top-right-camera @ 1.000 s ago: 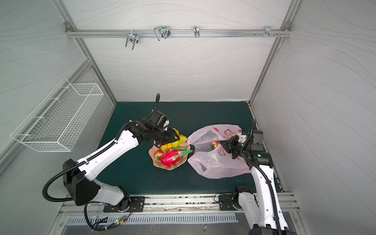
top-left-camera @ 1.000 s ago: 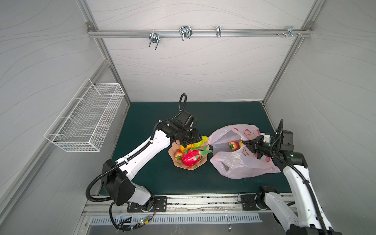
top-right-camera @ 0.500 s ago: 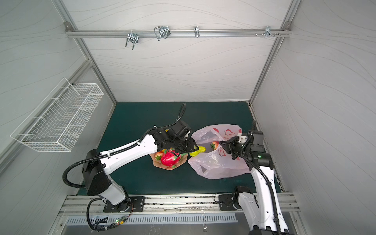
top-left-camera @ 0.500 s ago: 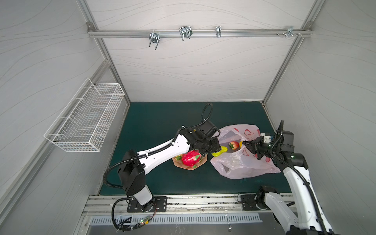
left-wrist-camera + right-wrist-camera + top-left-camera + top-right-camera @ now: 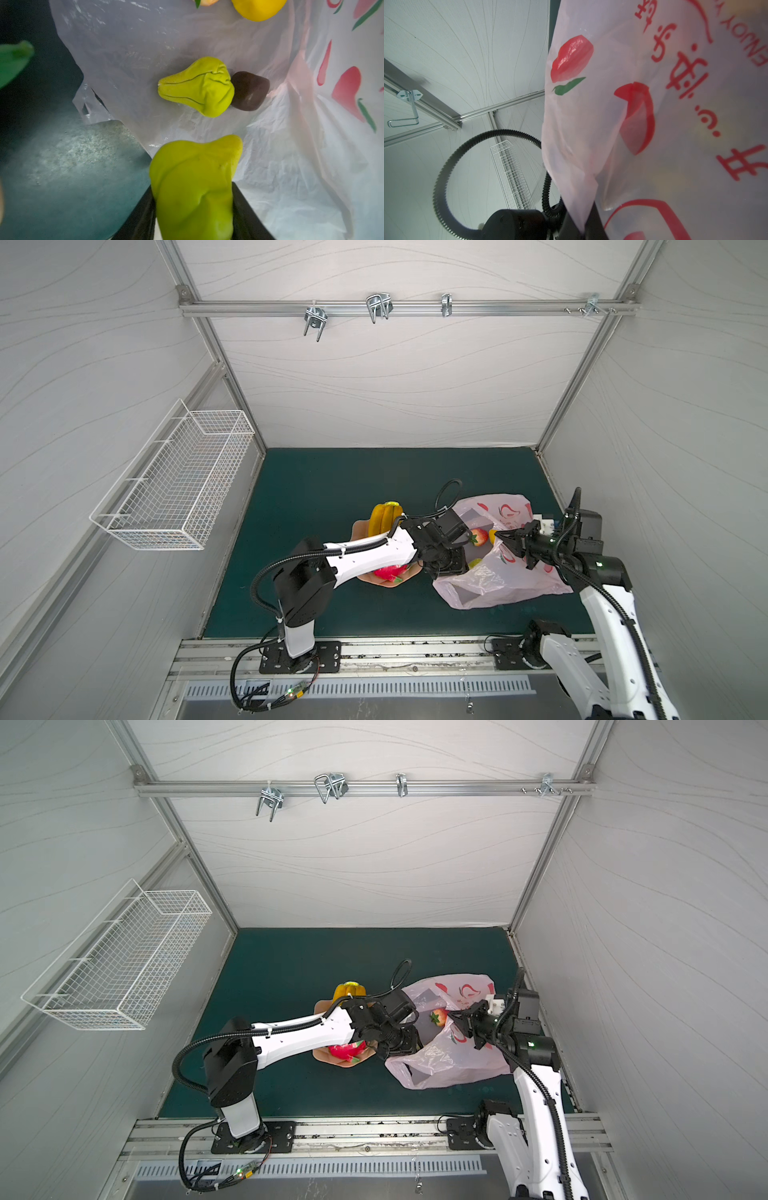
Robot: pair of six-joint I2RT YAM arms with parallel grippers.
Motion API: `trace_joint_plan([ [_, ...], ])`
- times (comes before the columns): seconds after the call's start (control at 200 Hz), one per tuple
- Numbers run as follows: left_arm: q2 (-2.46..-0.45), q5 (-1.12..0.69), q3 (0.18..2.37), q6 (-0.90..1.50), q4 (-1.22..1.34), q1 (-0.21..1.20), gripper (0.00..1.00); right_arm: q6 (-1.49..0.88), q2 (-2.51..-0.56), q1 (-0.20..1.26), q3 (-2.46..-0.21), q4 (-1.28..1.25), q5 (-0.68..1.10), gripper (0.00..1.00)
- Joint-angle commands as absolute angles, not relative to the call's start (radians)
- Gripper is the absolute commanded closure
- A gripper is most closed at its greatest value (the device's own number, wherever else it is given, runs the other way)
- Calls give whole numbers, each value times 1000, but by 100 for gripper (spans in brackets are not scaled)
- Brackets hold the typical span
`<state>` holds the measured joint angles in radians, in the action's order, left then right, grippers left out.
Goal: Place the fruits into the plastic bag
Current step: Place the fruit in the plastic bag.
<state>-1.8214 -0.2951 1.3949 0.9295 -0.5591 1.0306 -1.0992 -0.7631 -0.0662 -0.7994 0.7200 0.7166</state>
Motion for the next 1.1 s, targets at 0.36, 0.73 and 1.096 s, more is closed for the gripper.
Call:
trace_joint_plan([
  [0.36,-2042,-389,1723,911,-556,1034,74,-1121,-733,-49,-784,735,697,100],
  [0.73,-2159,-472,1820,993,-460,1035,57,-1164,-733,-45,-747,667,707,100],
  [1.096,-2179,-516,1792,1070,-376,1040,24,-1181,-756,-45,-747,624,723,100],
])
